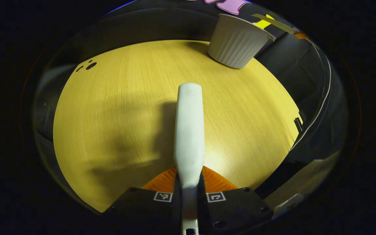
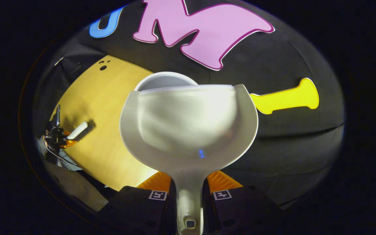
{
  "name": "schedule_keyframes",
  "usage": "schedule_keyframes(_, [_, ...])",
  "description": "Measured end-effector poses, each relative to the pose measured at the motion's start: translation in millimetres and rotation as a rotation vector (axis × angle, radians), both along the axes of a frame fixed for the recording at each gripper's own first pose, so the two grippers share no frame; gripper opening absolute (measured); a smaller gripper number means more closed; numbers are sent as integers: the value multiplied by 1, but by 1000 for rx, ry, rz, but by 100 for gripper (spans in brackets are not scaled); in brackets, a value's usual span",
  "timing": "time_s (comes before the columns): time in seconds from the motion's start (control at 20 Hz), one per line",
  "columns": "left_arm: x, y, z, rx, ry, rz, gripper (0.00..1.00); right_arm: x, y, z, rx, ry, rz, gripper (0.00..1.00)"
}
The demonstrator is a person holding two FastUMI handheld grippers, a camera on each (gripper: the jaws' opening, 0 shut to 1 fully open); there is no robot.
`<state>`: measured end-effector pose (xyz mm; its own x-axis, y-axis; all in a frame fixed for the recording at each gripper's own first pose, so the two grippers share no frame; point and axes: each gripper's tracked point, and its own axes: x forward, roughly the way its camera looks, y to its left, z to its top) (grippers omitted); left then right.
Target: Pick up the small broom and dustpan from the desktop, sweep the trash into the dustpan with the broom, and then empty the trash into the garbage bin.
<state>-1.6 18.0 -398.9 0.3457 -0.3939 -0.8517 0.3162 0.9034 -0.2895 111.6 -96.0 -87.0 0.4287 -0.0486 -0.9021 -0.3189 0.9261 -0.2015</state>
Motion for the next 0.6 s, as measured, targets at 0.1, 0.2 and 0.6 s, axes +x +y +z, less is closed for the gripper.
schedule_keyframes(0.1, [-2,2,1,10,-8,9,24,-25,10,5,37,-24,17,36])
schedule_keyframes(0.2, [-3,5,3,21,-12,23,24,-54,25,3,83,-39,24,36])
schedule_keyframes(0.6, [-5,14,6,69,-20,48,24,-154,99,-84,273,16,1,36])
